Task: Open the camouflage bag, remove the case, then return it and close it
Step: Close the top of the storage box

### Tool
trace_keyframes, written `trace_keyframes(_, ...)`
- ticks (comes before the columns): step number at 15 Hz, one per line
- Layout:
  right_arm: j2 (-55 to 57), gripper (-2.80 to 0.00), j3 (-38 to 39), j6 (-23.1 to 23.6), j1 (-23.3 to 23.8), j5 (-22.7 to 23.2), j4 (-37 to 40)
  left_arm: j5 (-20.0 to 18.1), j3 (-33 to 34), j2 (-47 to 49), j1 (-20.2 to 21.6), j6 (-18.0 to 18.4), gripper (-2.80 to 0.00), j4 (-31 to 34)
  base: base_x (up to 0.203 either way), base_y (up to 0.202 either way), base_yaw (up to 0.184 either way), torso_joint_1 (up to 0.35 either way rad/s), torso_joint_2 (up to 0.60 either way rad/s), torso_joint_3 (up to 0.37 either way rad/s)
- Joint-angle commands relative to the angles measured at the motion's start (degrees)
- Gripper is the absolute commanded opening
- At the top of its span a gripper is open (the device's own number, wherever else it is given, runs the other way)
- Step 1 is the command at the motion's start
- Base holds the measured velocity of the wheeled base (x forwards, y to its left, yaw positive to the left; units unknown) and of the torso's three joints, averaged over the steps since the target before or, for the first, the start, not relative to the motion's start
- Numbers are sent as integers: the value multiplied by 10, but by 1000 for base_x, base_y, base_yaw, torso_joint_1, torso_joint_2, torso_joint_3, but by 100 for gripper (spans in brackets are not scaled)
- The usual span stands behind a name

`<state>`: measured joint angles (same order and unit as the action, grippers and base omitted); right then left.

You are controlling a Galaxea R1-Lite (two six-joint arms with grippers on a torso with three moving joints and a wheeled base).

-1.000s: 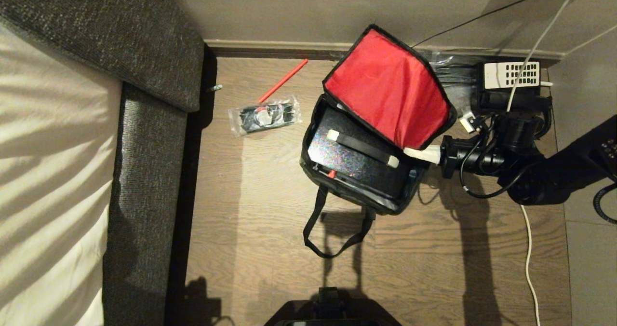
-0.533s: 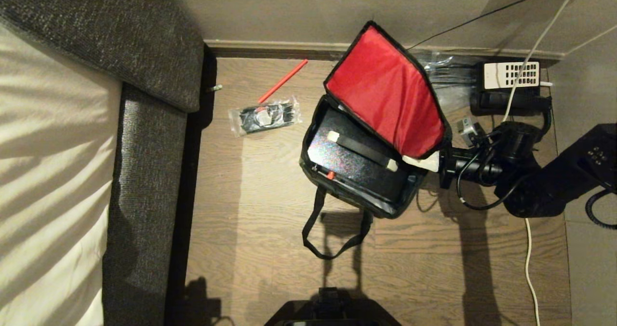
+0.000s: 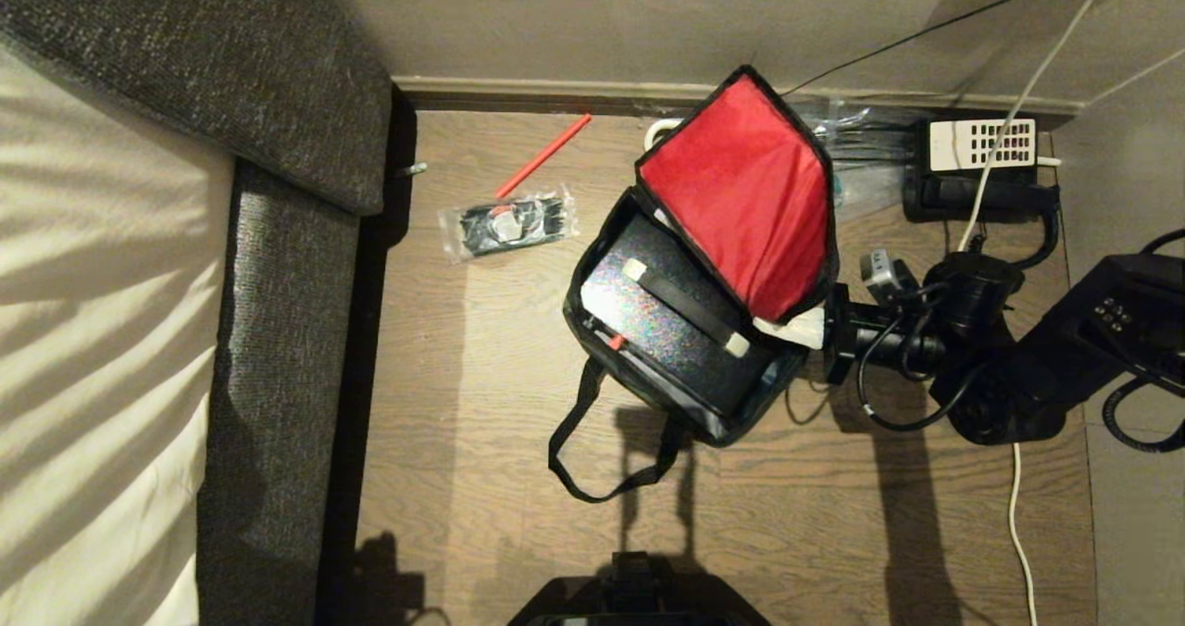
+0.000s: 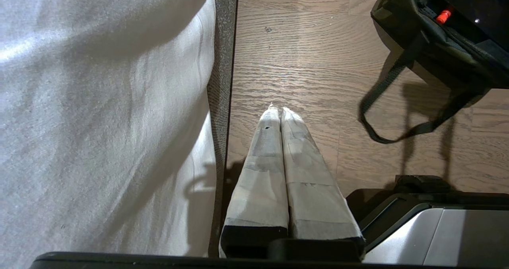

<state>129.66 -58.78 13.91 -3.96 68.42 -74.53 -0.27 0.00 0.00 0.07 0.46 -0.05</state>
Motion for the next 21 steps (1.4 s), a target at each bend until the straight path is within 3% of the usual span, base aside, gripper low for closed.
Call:
trace_keyframes(1,7,-280,-5,-5,-1,-1,3,0,1,0,0,0,-280,0,0,0,0,0,0,0)
trace_keyframes(14,10,-280,-4,-58,7,-7,-14,0,1,0,0,0,-280,0,0,0,0,0,0,0)
trace_keyframes(21,9,-280,-58,-105,12,-22,-17,0,1,0,0,0,-280,0,0,0,0,0,0,0)
